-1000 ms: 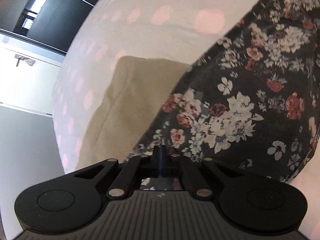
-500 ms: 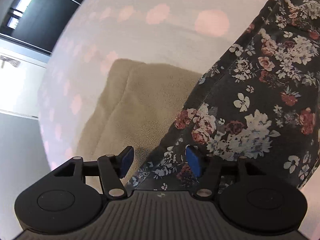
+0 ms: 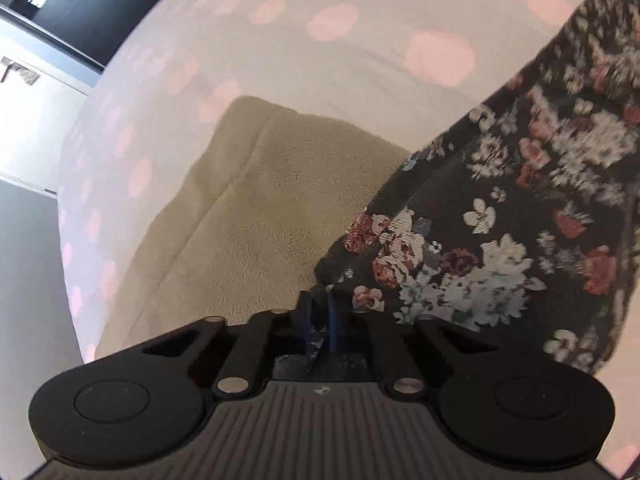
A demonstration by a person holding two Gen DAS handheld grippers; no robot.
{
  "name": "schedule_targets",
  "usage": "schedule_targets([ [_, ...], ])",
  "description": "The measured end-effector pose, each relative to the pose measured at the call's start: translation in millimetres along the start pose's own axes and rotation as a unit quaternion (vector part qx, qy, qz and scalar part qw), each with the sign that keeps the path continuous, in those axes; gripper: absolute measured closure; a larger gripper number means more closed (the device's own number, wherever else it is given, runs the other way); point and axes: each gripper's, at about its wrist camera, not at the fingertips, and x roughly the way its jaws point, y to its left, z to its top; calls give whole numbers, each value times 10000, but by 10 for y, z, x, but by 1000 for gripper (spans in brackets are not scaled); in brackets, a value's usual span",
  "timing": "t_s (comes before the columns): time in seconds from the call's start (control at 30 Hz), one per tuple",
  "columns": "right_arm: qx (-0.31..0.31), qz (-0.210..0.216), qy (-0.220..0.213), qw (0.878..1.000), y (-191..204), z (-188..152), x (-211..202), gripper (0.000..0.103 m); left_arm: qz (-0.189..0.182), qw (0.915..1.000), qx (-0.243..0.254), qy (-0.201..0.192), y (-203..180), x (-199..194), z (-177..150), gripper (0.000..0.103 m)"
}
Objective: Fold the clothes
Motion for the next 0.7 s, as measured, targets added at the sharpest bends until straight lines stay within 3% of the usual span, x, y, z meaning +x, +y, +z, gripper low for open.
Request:
schedule_targets([
  [0.33,186,-309,-533,9979,31,-148,-876,93,417,9933,-716,-807,63,-1097,-620,99],
  [0.4,201,-407,-686,9966,65,-231,-1114,103,494,9925,-709,-869,68,-1226,-684,100],
  [0.43,261,-493,-787,9953,61,-282,-1254,103,542,9919,-741,-879,77,-1263,-670,100],
  [0.57,724,-375,-1095,9906,6,-545,-1800,103,524,9882,-922,-1103,136,-1578,-948,100],
  [0.7,714,-96,-1018,9922,191,-707,-1974,103,582,9887,-988,-970,11,-1709,-771,100],
])
